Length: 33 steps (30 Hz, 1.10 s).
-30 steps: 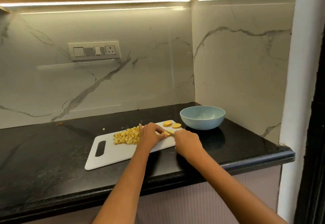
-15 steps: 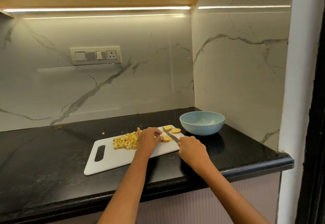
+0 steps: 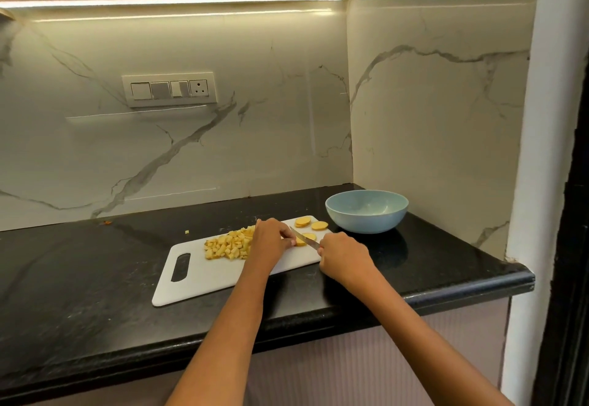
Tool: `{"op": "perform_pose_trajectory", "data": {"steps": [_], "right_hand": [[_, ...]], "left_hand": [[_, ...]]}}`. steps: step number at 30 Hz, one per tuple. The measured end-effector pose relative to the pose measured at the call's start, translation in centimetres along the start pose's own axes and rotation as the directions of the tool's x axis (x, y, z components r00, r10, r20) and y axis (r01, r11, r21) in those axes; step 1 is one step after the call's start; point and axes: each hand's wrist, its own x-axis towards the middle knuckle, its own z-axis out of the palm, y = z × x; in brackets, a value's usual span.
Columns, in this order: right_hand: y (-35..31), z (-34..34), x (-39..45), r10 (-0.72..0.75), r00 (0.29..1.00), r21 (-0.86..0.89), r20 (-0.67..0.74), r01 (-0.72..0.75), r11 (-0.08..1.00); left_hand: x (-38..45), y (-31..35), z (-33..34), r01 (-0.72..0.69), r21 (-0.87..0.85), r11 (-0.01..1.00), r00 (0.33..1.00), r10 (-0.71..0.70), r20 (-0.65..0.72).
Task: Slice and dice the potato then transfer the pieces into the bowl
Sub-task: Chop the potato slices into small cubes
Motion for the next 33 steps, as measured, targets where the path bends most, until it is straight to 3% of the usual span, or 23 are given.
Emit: {"op": "perform_pose_trajectory", "data": {"steps": [4,12,19,24,33], "right_hand": [[-1.1,-0.4,0.8,-0.009,0.999,0.006,0.034,0.009,1.000],[-0.8,0.4,-1.3,-0.120,0.993,-0.216,-0.009,0.115,0.970],[0.0,0.8,-0.2,0.046,0.996,0.047,-0.080,-0.043,0.998],[-0.1,1.2,0.3,0.022,0.998,0.057,-0.054,-0.019,0.998],[-0.1,1.1,0.1,-0.011,0.998,-0.005,-0.061,0.011,1.000]], "left_hand": [[-0.1,-0.2,0.0,-0.010,0.016,1.000,1.000,0.010,0.000],[-0.2,0.1,-0.2,0.021,0.018,1.000,1.000,-0.021,0.000],[-0.6,-0.4,0.4,0.017,-0.117,0.993,0.999,-0.021,-0.029],[-0.2,-0.6,0.6,0.056,-0.102,0.993,0.995,-0.065,-0.080],[-0.2,0.3,0.0,0.018,0.064,0.998,1.000,-0.018,0.001]]}}
